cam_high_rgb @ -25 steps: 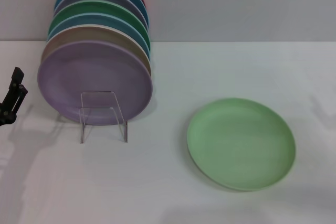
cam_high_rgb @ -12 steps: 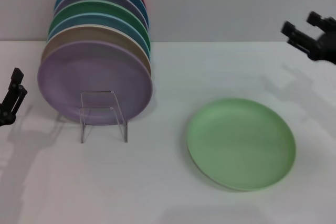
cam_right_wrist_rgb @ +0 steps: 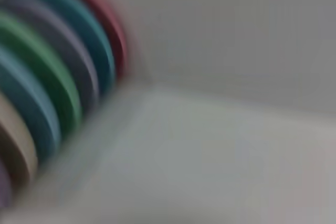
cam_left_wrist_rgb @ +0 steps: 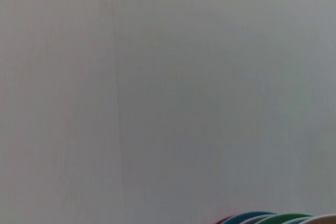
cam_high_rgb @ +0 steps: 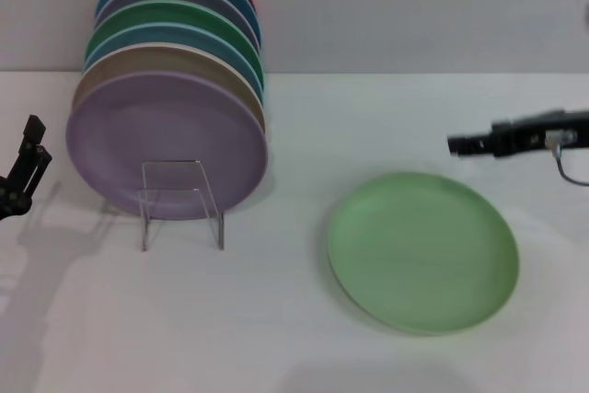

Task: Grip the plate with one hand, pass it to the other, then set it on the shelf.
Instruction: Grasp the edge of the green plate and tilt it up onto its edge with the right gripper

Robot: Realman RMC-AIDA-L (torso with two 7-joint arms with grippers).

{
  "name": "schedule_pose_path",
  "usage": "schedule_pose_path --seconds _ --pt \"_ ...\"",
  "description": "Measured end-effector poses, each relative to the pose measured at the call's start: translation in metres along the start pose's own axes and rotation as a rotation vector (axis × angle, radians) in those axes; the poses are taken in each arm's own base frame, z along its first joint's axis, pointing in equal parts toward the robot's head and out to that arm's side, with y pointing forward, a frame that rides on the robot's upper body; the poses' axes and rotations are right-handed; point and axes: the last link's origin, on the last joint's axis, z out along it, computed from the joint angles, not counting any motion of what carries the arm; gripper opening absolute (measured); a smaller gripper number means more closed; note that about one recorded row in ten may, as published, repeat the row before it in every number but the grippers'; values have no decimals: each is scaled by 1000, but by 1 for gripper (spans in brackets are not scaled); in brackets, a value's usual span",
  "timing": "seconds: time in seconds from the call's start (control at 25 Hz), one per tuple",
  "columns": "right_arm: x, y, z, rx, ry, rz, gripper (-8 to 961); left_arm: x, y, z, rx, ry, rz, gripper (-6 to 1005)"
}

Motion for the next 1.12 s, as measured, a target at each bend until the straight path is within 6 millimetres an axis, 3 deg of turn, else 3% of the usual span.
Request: schedule_pose_path --seconds 0.04,0.24,0.44,0.64,1.12 --pt "5 -1 -1 34 98 -6 775 0 0 1 -1 1 0 775" --pt "14 -5 -4 77 190 -32 770 0 0 1 -2 1 0 773" --pt "22 -10 -1 101 242 -38 761 0 1 1 -6 1 -1 772" --pt "31 -10 15 80 286 -35 752 0 3 1 -17 0 -3 770" --pt "35 -3 31 62 318 -64 730 1 5 2 -26 7 -7 766"
